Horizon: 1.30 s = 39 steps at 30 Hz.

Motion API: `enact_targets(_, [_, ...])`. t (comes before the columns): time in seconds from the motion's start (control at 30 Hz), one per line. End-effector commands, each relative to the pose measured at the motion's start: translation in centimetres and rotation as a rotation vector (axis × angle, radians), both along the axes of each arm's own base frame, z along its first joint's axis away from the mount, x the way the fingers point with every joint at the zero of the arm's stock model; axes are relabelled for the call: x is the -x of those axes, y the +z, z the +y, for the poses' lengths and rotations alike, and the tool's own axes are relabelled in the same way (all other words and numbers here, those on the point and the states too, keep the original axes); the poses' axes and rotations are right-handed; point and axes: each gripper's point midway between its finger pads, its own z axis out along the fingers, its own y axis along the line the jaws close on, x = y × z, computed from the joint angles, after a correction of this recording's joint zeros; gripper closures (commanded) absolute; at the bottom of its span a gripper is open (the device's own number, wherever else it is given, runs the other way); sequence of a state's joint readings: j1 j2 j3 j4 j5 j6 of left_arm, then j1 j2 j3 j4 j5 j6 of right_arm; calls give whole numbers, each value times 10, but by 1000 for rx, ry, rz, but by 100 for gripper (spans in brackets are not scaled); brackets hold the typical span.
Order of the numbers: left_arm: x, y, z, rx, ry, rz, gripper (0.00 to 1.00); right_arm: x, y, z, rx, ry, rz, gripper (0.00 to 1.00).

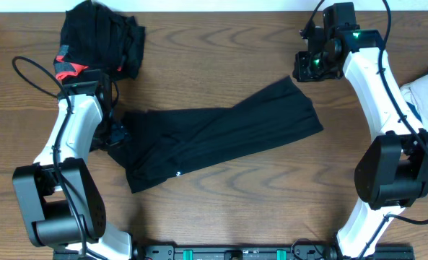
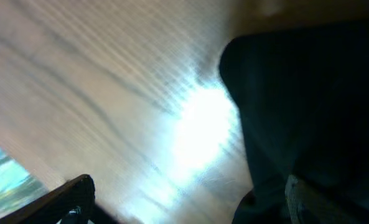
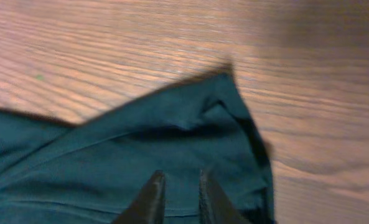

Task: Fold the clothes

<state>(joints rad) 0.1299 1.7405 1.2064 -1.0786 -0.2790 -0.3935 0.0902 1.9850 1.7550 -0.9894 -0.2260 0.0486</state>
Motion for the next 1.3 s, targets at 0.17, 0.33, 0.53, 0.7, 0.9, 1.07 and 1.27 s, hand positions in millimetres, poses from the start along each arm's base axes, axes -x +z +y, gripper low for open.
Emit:
enact_targets(0.17, [-6, 37, -11, 63, -5, -150, 2, 14, -15, -40, 97, -29, 65, 50])
enact_targets(0.33, [-26, 66, -54, 299, -98, -348, 2, 37, -38, -65, 112, -20, 151, 35])
enact_targets(0.53, [-32, 89, -61, 324, -121, -461, 2, 58, -60, -51, -77, 150, 164, 33])
enact_targets(0.7, [-32, 90, -61, 324, -122, -464, 2, 61, -74, -47, -114, 175, 143, 35])
enact_targets(0.9, [-32, 91, -63, 338, -123, -466, 2, 63, -88, -44, -130, 181, 130, 37])
enact_targets(1.07, [-32, 91, -63, 338, -123, -466, 2, 62, -96, -40, -150, 191, 127, 39])
enact_targets(1.27, [-32, 90, -63, 338, -122, -465, 2, 63, -122, -42, -160, 189, 175, 39])
